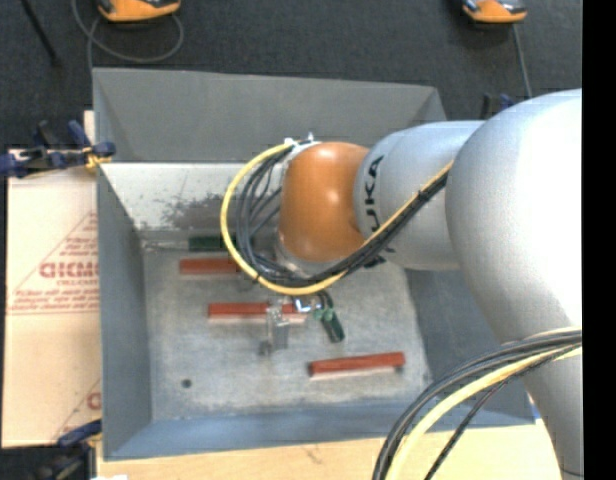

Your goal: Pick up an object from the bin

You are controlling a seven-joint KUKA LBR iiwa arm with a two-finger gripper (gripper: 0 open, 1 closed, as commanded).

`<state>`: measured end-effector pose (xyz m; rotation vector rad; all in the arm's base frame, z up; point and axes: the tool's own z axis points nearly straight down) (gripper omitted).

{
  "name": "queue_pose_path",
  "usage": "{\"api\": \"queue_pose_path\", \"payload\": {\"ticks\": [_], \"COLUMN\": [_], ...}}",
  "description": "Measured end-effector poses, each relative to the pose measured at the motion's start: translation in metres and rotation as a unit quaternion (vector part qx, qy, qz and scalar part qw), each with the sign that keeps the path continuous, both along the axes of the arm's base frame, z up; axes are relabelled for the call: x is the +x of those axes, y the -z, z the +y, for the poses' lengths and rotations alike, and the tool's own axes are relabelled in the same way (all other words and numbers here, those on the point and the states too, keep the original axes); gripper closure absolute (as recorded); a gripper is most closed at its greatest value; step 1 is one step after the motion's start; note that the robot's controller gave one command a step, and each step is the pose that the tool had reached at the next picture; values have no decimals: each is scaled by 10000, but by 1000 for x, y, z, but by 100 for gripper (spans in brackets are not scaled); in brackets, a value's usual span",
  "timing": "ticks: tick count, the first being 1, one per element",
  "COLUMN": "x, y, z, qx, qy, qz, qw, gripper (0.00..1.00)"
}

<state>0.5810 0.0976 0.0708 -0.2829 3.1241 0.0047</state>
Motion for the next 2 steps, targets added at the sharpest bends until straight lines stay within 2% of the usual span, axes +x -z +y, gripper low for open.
{"api": "queue_pose_path", "payload": {"ticks": [1, 2], "x": [0, 42], "y": [-2, -175], "z": [-3, -6], "qx": [-6, -13], "qy": [23, 63], "qz": [-6, -53], "qw": [10000, 10000], "gripper": [100, 100]}}
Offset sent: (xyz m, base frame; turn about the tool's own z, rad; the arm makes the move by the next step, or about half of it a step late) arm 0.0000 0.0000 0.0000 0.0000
